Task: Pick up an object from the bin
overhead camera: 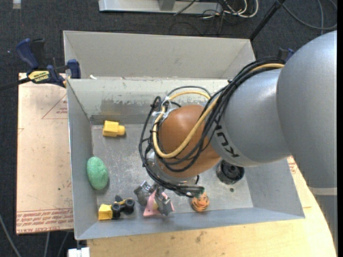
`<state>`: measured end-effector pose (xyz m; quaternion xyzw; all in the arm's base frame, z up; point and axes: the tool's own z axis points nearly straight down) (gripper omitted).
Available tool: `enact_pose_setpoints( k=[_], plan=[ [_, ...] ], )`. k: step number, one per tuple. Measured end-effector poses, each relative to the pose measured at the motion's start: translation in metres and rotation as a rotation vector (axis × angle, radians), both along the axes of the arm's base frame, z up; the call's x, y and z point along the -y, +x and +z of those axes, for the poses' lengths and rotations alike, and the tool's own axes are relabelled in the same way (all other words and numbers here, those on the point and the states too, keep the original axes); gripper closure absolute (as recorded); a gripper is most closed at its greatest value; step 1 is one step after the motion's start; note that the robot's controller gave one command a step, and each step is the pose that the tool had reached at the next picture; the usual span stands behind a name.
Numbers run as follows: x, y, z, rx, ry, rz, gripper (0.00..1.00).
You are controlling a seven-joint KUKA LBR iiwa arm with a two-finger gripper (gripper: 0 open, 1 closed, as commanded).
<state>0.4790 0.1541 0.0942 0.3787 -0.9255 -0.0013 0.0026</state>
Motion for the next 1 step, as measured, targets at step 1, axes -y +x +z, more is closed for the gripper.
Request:
enact_pose_setpoints(
  k=[1],
  plan=[
    [-0.0003, 0.001, 0.0201, 0.004, 0.001, 0.0, 1.0]
  ],
)
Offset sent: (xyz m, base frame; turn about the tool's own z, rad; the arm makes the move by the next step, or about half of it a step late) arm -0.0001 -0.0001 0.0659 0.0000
